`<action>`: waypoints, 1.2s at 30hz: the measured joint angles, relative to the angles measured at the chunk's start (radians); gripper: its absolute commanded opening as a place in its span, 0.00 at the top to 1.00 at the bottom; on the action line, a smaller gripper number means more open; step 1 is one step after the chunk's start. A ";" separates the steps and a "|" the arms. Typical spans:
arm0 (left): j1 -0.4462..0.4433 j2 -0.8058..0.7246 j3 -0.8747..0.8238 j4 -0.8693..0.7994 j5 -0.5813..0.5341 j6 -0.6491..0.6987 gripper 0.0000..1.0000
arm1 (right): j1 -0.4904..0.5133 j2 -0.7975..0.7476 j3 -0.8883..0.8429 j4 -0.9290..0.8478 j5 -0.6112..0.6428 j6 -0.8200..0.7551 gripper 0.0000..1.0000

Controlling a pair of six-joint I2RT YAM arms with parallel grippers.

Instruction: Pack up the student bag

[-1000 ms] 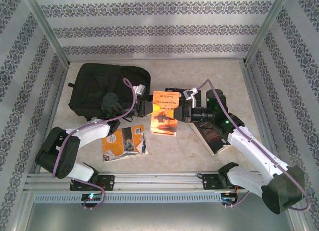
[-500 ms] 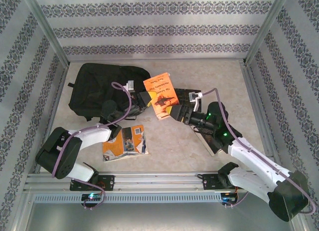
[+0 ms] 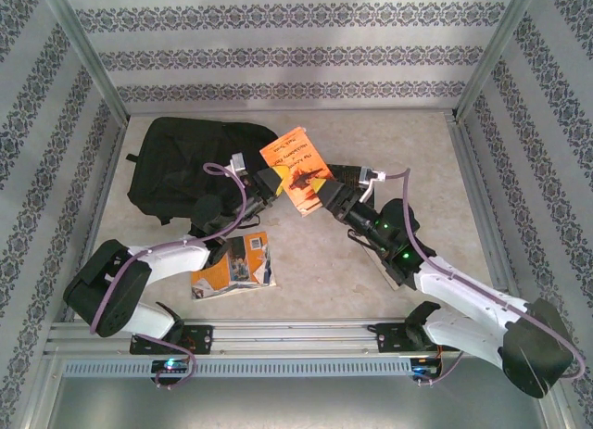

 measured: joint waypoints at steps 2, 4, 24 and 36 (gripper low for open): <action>0.000 0.000 -0.001 0.000 -0.013 0.000 1.00 | 0.006 0.016 0.000 0.025 0.010 0.005 0.30; 0.000 0.000 -0.002 0.000 -0.022 0.000 1.00 | 0.016 0.030 0.000 0.048 0.021 0.008 0.34; -0.018 0.000 -0.017 -0.002 -0.050 0.003 0.66 | 0.084 0.114 -0.034 0.176 0.117 0.023 1.00; 0.037 -0.200 0.256 -0.820 -0.010 0.459 0.36 | -0.001 -0.129 -0.033 -0.330 0.209 -0.134 1.00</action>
